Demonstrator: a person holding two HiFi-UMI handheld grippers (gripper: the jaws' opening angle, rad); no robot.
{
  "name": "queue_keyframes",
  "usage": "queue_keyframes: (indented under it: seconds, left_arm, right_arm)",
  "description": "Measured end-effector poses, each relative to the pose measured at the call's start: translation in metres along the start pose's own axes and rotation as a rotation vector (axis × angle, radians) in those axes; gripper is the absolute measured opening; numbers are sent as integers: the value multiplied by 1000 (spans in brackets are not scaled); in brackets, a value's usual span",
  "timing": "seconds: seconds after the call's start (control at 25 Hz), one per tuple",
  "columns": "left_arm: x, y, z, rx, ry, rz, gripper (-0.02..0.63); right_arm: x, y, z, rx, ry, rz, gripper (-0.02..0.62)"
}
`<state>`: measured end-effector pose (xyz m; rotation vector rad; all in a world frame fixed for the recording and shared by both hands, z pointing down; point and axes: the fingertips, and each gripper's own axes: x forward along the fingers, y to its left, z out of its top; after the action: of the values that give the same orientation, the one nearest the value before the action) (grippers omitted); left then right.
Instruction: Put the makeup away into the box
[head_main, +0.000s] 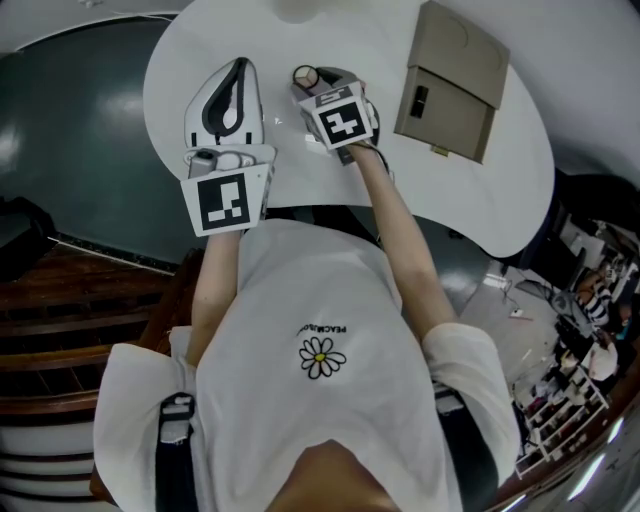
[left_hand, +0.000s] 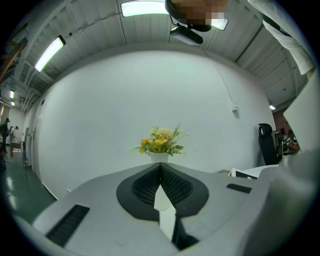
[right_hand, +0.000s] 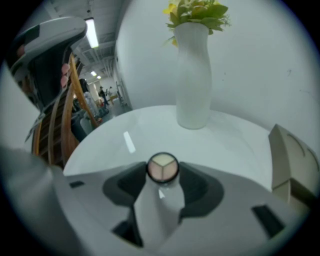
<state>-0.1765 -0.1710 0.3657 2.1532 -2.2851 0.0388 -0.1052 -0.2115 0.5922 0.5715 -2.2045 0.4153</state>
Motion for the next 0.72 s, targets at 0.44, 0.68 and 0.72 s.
queue_keyframes:
  seconds: [0.44, 0.68, 0.72]
  left_arm:
    - [8, -30, 31, -19, -55, -77, 20]
    - [11, -55, 53, -2, -96, -128, 20]
    - [12, -60, 57, 1, -103, -135, 20]
  right_arm:
    - [-114, -4, 69, 78, -382, -66, 227]
    - [-186, -4, 62, 163, -555, -78, 226]
    - [-195, -6, 59, 172, -570, -89, 225]
